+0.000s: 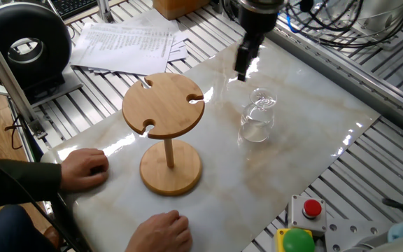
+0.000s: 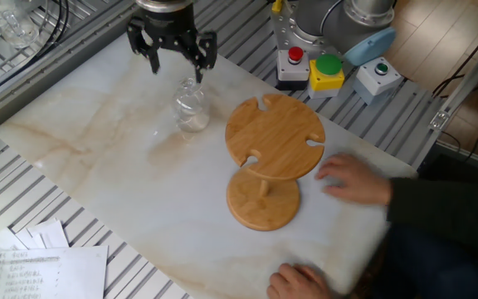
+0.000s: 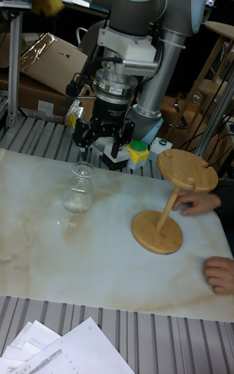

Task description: Put the glass cup onto the shelf

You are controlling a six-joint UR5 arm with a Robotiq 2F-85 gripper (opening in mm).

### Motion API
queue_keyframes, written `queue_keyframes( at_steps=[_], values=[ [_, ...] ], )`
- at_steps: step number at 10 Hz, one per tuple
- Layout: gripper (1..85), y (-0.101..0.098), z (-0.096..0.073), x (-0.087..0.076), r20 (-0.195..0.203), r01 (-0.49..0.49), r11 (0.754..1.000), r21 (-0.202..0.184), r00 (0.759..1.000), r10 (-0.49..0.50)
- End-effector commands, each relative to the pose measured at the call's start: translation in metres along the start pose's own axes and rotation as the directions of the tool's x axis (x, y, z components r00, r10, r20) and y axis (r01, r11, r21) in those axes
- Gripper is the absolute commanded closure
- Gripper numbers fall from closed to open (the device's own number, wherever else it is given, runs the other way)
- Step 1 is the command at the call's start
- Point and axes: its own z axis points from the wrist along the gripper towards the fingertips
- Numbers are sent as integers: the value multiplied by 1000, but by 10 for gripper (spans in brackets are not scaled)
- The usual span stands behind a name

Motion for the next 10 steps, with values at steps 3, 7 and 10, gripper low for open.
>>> queue_keyframes(
  at_steps=[3,7,10],
  values=[
    [7,2,29,27,5,62,998,-7,998,-62],
    [7,6,51,25,61,73,997,-28,996,-71],
    [17,0,62,21,87,83,997,-5,993,-82]
  ],
)
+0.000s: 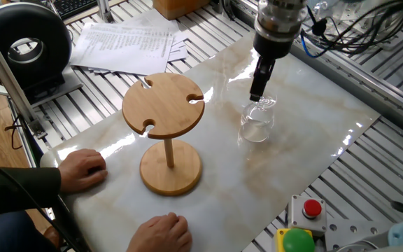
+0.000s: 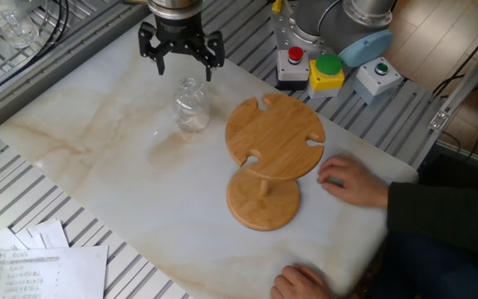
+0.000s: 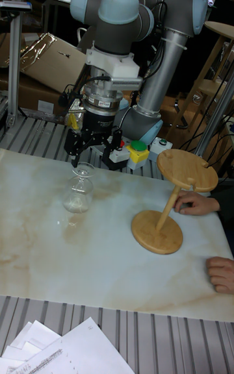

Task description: Put the glass cup onto the shelf

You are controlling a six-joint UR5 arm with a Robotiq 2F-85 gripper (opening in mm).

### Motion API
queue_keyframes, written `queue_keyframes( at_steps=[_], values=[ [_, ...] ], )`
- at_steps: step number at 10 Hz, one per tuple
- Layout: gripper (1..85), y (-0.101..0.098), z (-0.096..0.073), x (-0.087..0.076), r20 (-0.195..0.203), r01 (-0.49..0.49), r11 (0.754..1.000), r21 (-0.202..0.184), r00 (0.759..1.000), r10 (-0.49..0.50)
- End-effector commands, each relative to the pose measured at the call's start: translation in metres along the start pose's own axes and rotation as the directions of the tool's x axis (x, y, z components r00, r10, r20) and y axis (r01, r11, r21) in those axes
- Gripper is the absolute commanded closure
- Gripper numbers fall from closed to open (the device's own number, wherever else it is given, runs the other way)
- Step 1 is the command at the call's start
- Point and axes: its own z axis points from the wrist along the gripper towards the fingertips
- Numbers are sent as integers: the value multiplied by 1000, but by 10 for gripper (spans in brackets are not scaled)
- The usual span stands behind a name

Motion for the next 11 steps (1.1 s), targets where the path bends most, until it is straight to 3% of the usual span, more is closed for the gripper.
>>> queue_keyframes(
  at_steps=[1,6,7,11],
  values=[
    [23,-4,15,-5,48,15,1000,11,999,-16],
    [70,-9,30,-9,65,20,1000,21,998,-21],
    [70,-4,30,-10,77,14,1000,5,997,-14],
    [123,-2,28,3,50,25,1000,-4,998,-25]
  ],
)
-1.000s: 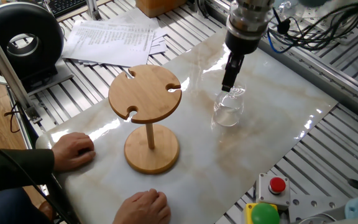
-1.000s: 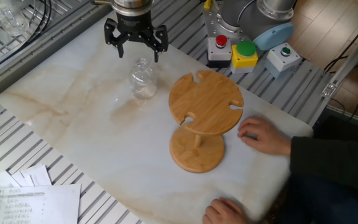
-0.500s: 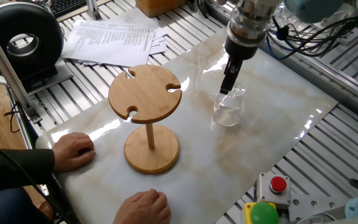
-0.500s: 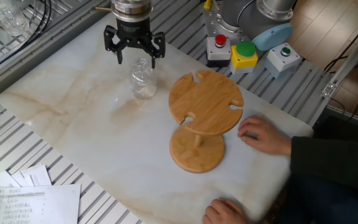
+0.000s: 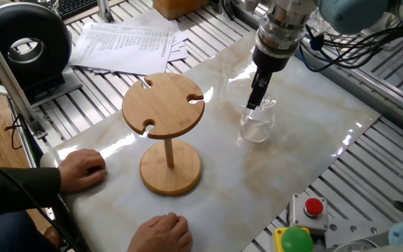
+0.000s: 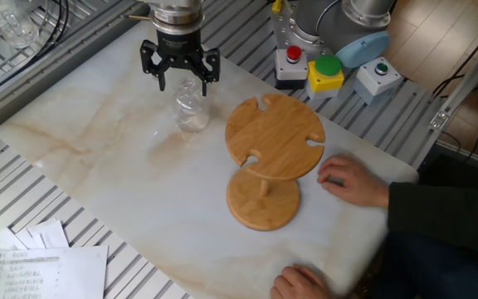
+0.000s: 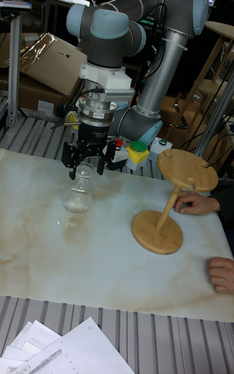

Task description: Put the glass cup onto the shelf

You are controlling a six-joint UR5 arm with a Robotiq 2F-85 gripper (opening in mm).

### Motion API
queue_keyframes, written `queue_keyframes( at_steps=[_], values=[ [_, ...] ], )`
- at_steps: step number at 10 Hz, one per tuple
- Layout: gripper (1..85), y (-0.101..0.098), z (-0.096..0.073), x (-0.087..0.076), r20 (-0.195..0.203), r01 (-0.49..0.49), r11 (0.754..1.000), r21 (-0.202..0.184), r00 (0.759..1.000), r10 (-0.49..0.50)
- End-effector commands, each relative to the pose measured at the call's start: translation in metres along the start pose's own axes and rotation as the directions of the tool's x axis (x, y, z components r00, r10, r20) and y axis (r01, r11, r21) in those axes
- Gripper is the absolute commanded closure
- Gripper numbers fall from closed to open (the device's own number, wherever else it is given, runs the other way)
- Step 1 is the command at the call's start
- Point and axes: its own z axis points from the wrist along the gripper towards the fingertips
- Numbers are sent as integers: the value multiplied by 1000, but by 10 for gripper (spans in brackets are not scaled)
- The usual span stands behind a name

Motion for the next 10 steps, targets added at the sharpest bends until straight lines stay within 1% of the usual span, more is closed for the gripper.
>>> queue_keyframes(
  at_steps=[1,3,5,6,7,8,10],
  values=[
    [130,5,-1,7,-7,-1,1000,-20,1000,0],
    [130,9,-2,11,-18,-11,999,-34,1000,10],
    [137,8,-4,16,-31,3,1000,-28,1000,-3],
    [153,8,-4,18,-36,6,1000,-28,999,-7],
    [190,6,-3,19,-41,8,1000,-20,999,-9],
    [223,7,-3,19,-44,1,1000,-21,999,-1],
    [310,10,-5,18,-49,-21,999,-36,999,19]
  ],
)
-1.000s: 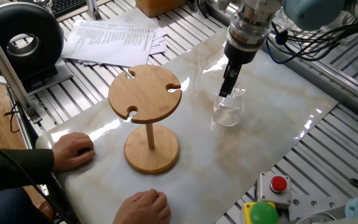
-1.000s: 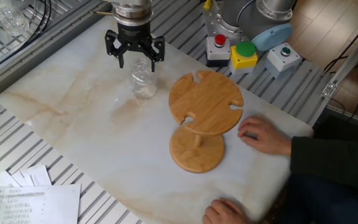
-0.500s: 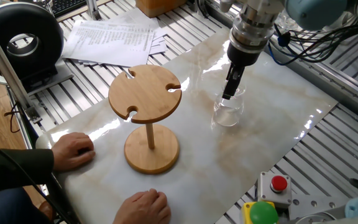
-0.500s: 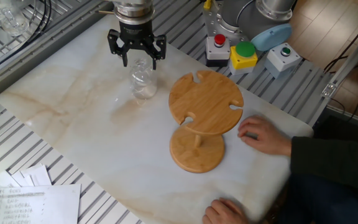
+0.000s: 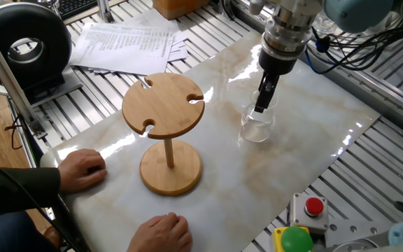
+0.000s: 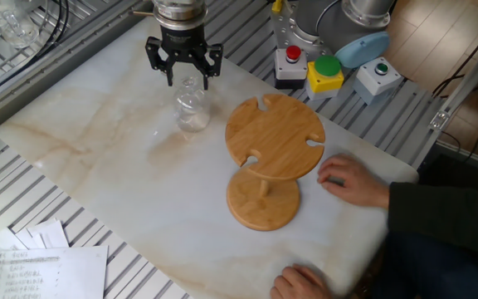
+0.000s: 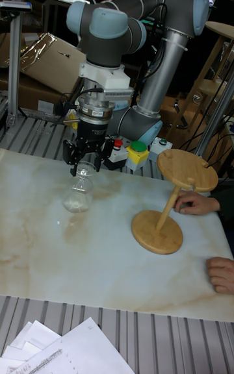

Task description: Put the glass cup onto the shelf

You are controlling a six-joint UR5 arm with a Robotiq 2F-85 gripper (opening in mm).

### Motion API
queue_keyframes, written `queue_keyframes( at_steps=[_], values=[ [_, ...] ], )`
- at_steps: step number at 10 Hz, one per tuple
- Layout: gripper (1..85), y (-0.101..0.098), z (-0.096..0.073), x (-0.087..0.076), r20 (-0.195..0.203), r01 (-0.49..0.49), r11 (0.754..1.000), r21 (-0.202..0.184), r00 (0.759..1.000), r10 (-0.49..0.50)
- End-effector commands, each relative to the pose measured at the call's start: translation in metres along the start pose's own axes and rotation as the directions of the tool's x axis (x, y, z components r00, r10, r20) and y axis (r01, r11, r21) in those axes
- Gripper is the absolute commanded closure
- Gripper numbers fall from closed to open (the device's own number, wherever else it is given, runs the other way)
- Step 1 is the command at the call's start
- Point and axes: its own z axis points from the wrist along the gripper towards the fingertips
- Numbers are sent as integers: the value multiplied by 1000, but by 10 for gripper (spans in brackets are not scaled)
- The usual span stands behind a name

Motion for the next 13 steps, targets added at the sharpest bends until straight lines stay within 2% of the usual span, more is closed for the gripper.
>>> queue_keyframes(
  at_steps=[1,2,4,5,7,8,9,10,12,13],
  values=[
    [330,5,-6,-1,-15,-37,999,-26,999,36],
    [450,5,-8,-2,-21,-57,998,-29,998,56],
    [757,8,-9,-11,1,-106,994,-40,994,106],
    [847,8,-17,-13,-11,-114,993,-41,993,113],
    [847,0,-40,-15,-60,-105,994,-15,993,104],
    [847,-6,-57,-18,-86,-70,998,3,994,70],
    [847,-8,-82,-27,-101,-14,1000,17,995,15],
    [847,-1,-104,-39,-102,19,1000,23,995,-17],
    [847,24,-139,-60,-110,70,998,5,992,-69],
    [847,27,-154,-65,-131,115,993,35,985,-110]
  ],
)
